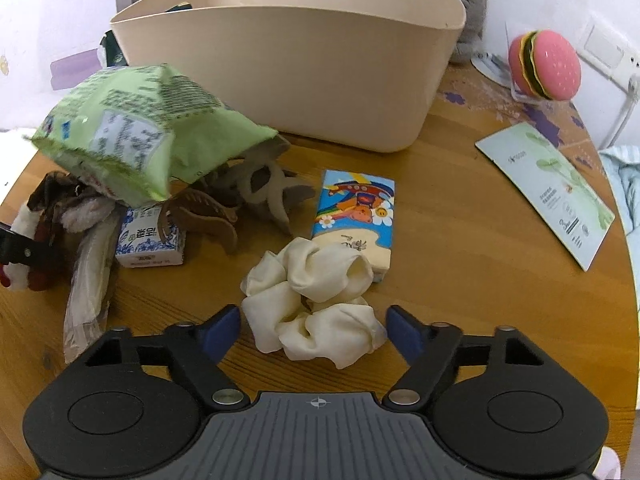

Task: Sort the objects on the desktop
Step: 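Move both tools back to the table clutter, then grasp the Santa plush with left tool while right tool grasps the cream scrunchie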

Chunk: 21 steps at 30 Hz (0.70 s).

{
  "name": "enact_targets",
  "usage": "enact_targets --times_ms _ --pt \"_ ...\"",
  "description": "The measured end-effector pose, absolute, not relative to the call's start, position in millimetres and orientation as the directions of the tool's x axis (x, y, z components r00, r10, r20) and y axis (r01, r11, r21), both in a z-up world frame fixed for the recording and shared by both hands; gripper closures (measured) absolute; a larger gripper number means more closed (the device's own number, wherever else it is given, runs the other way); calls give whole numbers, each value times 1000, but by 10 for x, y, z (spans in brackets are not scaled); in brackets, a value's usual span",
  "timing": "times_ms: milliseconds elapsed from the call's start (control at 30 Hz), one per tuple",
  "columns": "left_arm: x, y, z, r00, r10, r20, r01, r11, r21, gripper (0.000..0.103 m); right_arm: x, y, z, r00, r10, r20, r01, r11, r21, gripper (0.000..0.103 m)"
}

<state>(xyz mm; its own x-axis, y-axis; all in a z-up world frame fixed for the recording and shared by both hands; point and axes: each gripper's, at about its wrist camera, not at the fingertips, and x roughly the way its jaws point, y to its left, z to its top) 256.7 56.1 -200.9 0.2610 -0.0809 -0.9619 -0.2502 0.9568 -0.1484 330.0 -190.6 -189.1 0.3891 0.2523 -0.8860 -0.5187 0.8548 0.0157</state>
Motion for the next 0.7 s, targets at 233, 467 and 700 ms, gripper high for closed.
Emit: enact_targets --times_ms 233,467,700 --pt "2508 561 -2006 260 -70 -963 -251 958 -137 53 3295 -1915 -1888 399 274 -875 -538 843 18 67" --pt "2451 596 -1969 263 -46 -964 -219 970 -106 55 3210 -1914 -1851 396 288 -872 -561 828 19 75" --pt "2365 726 -1871 282 -47 -958 -227 967 -114 55 3087 -1972 -1740 415 301 -859 -573 820 11 75"
